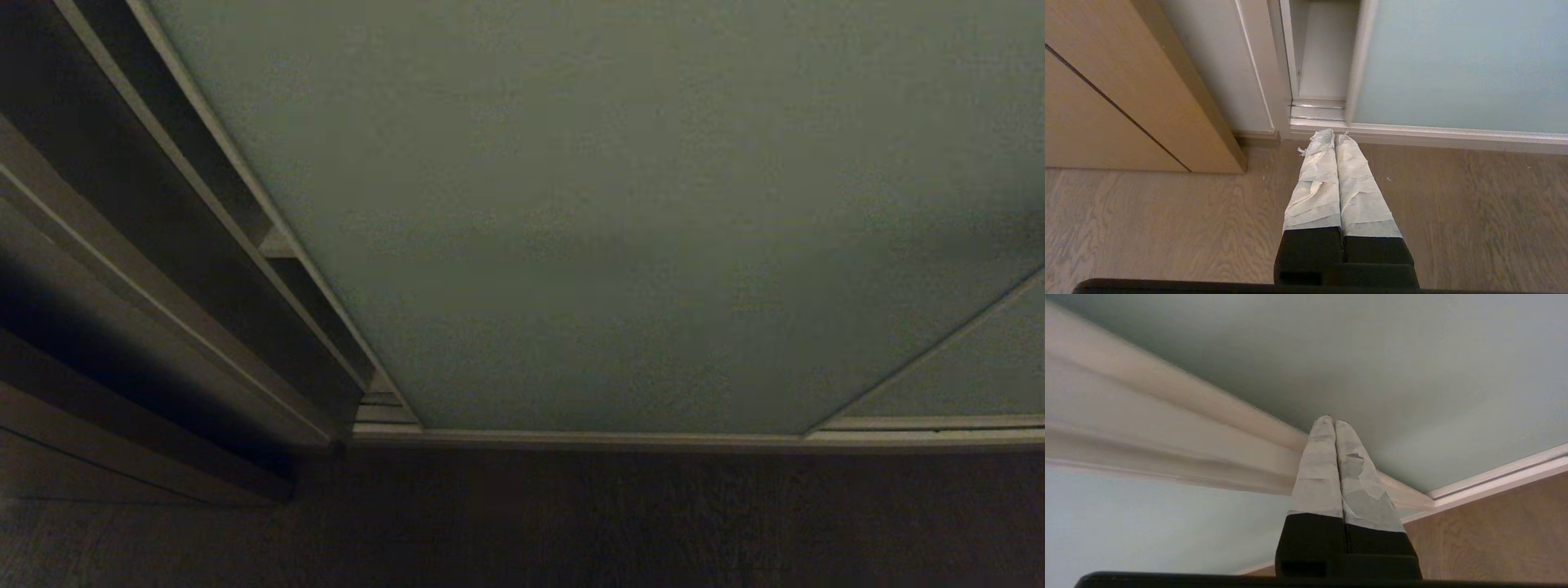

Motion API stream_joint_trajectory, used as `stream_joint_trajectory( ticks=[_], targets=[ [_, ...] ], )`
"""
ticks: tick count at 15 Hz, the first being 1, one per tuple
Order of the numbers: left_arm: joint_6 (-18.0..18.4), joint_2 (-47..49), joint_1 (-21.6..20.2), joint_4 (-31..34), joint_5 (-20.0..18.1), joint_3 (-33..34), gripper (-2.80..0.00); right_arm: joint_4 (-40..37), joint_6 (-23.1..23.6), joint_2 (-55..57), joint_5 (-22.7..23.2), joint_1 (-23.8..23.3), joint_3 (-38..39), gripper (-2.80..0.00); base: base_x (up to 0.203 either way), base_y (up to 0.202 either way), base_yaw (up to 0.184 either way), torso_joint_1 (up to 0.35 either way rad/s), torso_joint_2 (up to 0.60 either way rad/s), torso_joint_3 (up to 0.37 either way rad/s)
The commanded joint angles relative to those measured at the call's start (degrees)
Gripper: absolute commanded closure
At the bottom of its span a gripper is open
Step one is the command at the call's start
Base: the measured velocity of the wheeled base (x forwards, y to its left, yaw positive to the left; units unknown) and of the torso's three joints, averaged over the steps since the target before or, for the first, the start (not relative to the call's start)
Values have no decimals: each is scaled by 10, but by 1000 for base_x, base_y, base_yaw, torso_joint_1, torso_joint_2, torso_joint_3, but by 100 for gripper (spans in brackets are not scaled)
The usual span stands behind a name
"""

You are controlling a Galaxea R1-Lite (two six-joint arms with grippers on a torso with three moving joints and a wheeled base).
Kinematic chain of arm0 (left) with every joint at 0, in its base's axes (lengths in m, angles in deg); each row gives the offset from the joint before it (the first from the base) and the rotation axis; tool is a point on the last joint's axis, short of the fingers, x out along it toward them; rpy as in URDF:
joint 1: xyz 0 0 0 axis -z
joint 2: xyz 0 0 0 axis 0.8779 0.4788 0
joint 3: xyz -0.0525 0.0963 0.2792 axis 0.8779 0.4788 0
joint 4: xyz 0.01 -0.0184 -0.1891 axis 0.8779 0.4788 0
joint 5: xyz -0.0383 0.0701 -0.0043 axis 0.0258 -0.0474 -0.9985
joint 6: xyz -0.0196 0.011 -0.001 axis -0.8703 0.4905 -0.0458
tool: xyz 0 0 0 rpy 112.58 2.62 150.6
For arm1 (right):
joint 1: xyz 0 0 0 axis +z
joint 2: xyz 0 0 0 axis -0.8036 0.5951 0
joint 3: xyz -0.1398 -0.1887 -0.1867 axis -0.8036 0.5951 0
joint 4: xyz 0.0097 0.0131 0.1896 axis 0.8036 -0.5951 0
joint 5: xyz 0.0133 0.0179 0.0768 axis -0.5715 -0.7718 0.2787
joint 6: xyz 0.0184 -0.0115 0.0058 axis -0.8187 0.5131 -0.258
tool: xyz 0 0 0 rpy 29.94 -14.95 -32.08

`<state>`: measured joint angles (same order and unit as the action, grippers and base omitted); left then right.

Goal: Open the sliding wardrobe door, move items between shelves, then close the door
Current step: Close the door

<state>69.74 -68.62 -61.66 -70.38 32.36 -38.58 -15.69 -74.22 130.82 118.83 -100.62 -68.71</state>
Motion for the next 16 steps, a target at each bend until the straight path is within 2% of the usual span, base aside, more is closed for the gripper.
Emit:
stream_joint_trajectory(
  ticks=[1, 9, 16],
  targets=[
    [-1, 1, 0, 0, 0, 0, 0, -2, -2, -20, 1, 3, 9, 0, 0, 0, 0, 0, 0, 0],
    [0, 1, 0, 0, 0, 0, 0, 1, 5, -81, 4, 29, 96, 0, 0, 0, 0, 0, 0, 0],
    [0, 1, 0, 0, 0, 1, 0, 0, 29, -123, 3, 30, 97, 0, 0, 0, 0, 0, 0, 0]
  ],
)
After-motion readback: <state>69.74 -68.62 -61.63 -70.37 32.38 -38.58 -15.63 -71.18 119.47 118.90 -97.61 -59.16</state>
